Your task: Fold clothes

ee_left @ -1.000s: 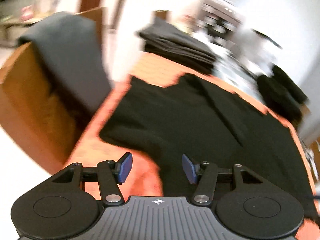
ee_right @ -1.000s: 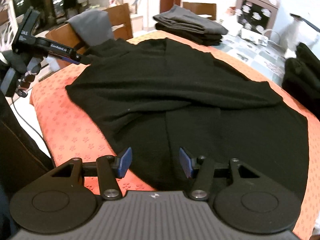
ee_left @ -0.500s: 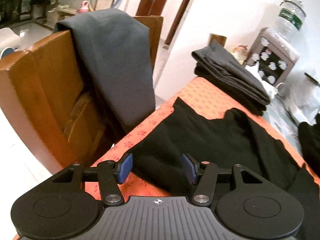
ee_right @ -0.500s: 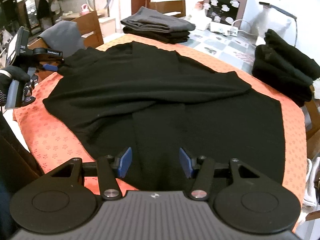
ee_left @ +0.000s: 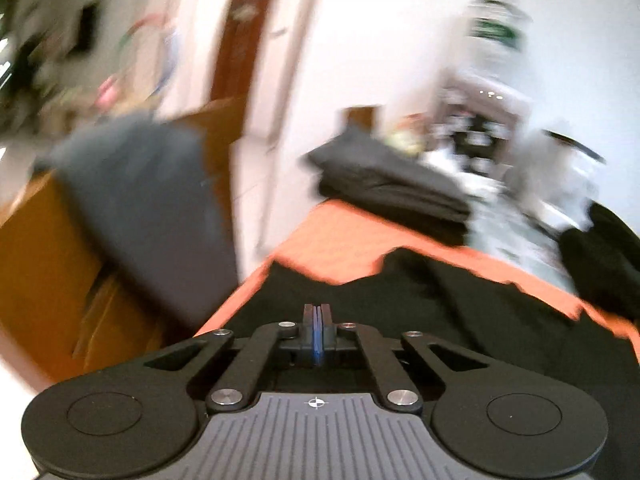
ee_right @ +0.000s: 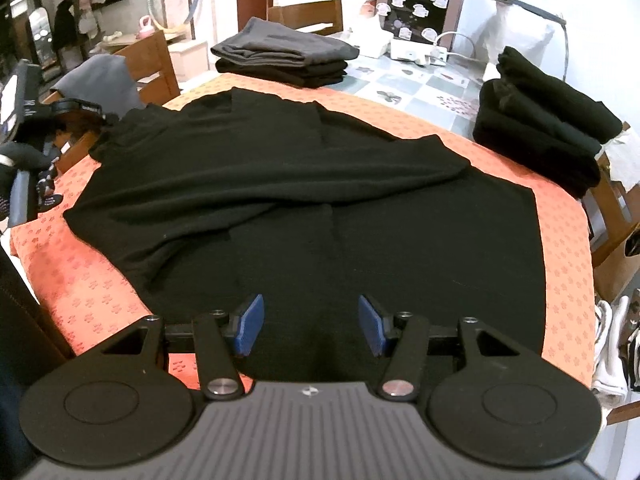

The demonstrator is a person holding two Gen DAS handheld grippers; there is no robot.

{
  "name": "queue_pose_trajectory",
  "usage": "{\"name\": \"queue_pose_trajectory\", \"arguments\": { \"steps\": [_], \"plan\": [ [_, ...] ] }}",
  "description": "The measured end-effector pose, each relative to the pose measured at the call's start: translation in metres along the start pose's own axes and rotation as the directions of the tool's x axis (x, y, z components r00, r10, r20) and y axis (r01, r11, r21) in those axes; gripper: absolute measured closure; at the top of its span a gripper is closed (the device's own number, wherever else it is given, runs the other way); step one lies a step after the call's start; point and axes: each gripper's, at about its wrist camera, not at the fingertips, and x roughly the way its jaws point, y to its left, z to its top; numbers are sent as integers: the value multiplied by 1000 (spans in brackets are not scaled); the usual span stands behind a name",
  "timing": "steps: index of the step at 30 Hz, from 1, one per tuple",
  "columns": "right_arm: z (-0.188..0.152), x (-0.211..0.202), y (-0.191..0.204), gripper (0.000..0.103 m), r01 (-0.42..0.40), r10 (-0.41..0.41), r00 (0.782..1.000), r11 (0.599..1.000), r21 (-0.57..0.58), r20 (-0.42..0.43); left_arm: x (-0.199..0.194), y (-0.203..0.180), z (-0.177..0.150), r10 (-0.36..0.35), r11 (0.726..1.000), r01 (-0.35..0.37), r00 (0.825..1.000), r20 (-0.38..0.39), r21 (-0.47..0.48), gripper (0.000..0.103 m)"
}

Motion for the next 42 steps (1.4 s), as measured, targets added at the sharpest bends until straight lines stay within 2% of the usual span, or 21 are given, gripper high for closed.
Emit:
{"name": "queue_pose_trajectory", "arguments": {
  "steps": [2, 5, 7, 11, 15, 20, 26, 31, 34, 37, 42],
  "plan": [
    [0, 1, -2, 44, 1, -1, 1000, 1000, 7, 1, -3, -18, -2, -54, 995, 53, 999, 6, 90, 101],
    [0, 2, -4, 44, 0, 0, 1000, 1000, 14, 3, -8, -44, -7, -132, 968, 127, 991, 5, 217, 101],
    [1, 3, -5, 44, 0, 0, 1000, 1000, 14, 4, -7, -52, -13, -137, 963, 139, 990, -23, 230, 100],
    [4, 5, -4, 44, -10, 10, 1000, 1000, 2, 3, -3, -48, -17, -115, 977, 126, 991, -73, 170, 97],
    [14, 8, -4, 44, -35, 35, 999, 999, -25, -4, -3, -34, -14, -70, 992, 79, 993, -93, 94, 75],
    [56, 28, -3, 44, -151, 149, 988, 985, -83, -28, -14, -10, -9, 35, 999, -40, 993, -114, -37, 63],
    [134, 77, 24, 44, -310, 301, 951, 936, -169, -77, -32, 16, -2, 126, 969, -157, 978, -165, -190, 54],
    [201, 118, 48, 44, -435, 416, 900, 869, -235, -129, -39, 37, 0, 154, 920, -211, 970, -191, -331, 50],
    [240, 144, 66, 44, -502, 475, 865, 824, -262, -163, -41, 41, -3, 146, 924, -202, 971, -189, -326, 50],
    [273, 169, 97, 44, -543, 506, 839, 801, -252, -199, -44, 44, -6, 137, 927, -193, 973, -187, -321, 50],
    [307, 211, 161, 44, -562, 499, 823, 784, -262, -271, -47, 50, -11, 124, 933, -178, 975, -184, -313, 50]
  ]
}}
